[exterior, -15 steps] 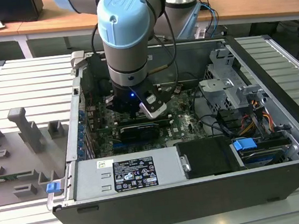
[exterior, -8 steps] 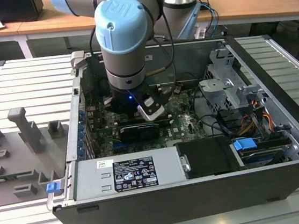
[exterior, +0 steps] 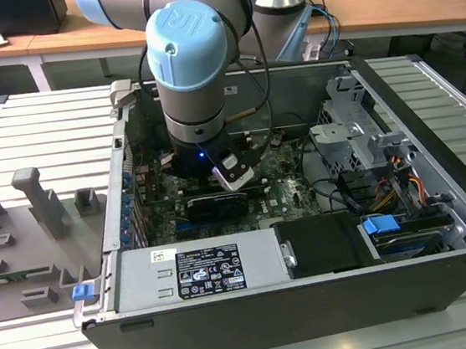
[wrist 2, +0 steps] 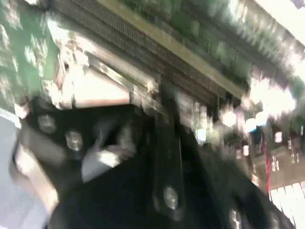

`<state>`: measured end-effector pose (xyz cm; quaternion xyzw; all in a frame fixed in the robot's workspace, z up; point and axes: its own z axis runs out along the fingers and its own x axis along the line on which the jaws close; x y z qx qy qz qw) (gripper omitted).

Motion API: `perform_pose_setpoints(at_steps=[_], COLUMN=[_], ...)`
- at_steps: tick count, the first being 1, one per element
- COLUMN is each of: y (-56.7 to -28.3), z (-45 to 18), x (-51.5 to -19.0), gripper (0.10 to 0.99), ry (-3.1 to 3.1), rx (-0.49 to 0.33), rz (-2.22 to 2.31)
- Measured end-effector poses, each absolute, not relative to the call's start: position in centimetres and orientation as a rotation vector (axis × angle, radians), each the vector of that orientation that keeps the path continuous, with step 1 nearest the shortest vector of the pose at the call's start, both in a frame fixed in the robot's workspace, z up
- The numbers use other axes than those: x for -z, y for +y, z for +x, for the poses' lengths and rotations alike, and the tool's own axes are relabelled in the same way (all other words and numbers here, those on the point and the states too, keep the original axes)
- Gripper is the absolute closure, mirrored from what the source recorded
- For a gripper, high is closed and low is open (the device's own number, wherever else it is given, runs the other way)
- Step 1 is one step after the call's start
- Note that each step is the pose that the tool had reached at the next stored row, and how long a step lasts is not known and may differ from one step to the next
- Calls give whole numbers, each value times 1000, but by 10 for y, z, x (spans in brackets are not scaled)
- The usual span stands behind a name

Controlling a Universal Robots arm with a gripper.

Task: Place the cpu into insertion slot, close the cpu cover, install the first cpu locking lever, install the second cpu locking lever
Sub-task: 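Install the second cpu locking lever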

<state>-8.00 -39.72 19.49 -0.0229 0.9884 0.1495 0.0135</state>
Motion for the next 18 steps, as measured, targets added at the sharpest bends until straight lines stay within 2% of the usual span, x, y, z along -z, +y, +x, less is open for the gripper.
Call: perform_pose_setpoints(at_steps=[4,11,18], y=[-397,-397,-407], z=[-80,-80,-49], x=[-204,-247,-245], gripper=[980,980,980], ry=[3078,3078,3084], rx=[-469,-469,-471], rz=[-71,-71,-69])
